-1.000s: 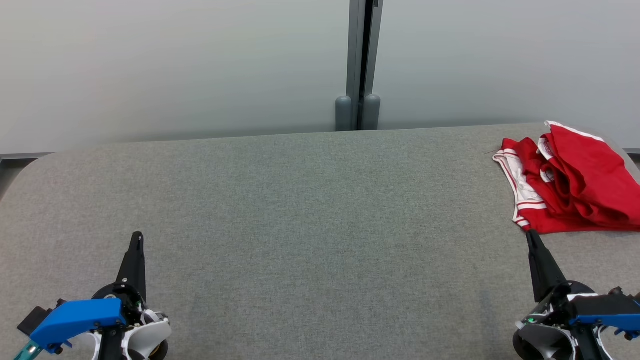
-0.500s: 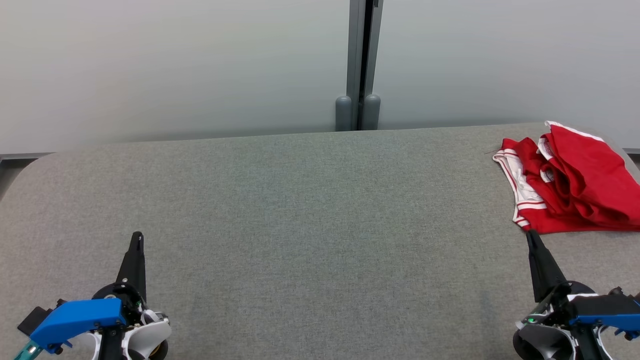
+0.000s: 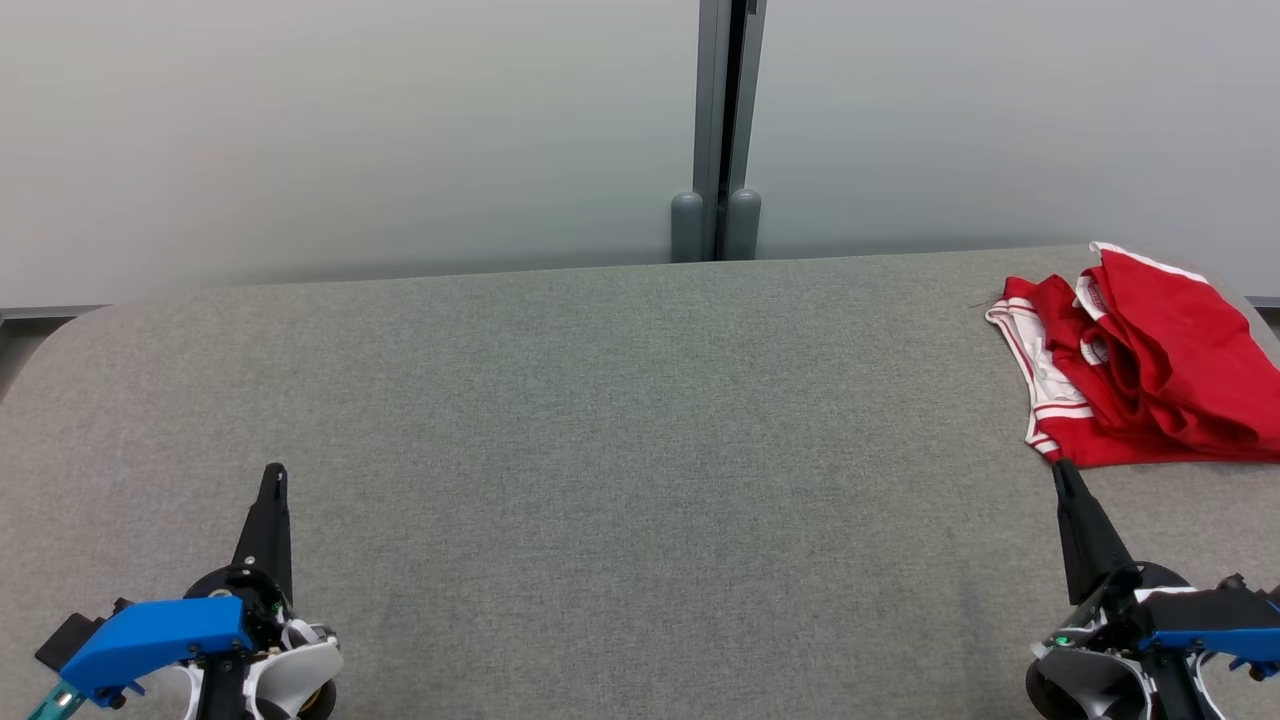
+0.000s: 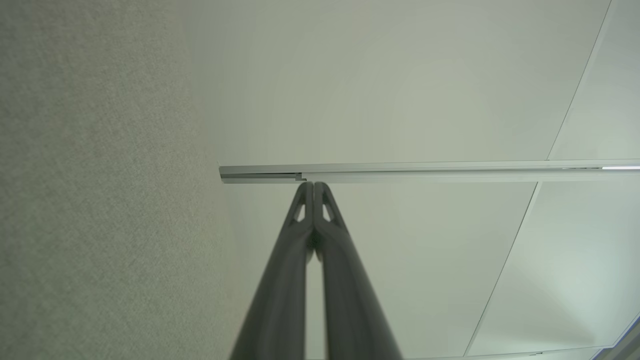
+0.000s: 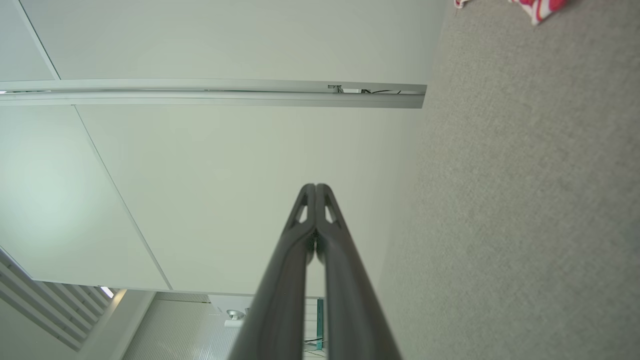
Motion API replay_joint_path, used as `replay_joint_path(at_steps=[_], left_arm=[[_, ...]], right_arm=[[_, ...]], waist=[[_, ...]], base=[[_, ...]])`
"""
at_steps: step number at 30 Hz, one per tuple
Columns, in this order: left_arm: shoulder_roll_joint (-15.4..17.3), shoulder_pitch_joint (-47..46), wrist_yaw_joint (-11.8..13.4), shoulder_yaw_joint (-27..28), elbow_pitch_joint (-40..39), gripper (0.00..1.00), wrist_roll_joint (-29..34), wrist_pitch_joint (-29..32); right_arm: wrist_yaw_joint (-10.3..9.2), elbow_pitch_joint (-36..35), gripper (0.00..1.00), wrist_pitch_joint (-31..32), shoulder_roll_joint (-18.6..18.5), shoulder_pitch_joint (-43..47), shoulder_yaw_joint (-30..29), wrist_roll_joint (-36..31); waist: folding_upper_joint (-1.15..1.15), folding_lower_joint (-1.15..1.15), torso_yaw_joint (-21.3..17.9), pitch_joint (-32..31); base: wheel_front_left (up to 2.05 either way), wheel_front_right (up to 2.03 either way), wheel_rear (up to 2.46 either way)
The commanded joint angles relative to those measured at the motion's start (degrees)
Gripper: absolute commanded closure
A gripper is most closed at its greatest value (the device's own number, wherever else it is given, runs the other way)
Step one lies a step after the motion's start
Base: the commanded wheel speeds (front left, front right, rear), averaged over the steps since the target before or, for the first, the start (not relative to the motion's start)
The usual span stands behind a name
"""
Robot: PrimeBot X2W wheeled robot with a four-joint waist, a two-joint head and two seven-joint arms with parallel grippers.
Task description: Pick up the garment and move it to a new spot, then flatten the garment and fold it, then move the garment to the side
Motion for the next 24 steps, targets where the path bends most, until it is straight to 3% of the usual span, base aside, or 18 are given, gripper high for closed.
replay_joint_path(at_steps=[1,24], left_arm=[[-0.1,-0.6,-0.3,0.2,0.0,1.00,-0.1,0.2],[-0.1,-0.6,-0.3,0.2,0.0,1.00,-0.1,0.2]], right_arm=[[0.02,0.1,1.00,0.1,-0.3,-0.6,-0.1,0.2],[0.02,0.1,1.00,0.1,-0.3,-0.6,-0.1,0.1]], waist=[[0.00,0.00,0.0,0.0],[0.00,0.00,0.0,0.0]], base=[[0.00,0.00,0.00],[0.00,0.00,0.00]])
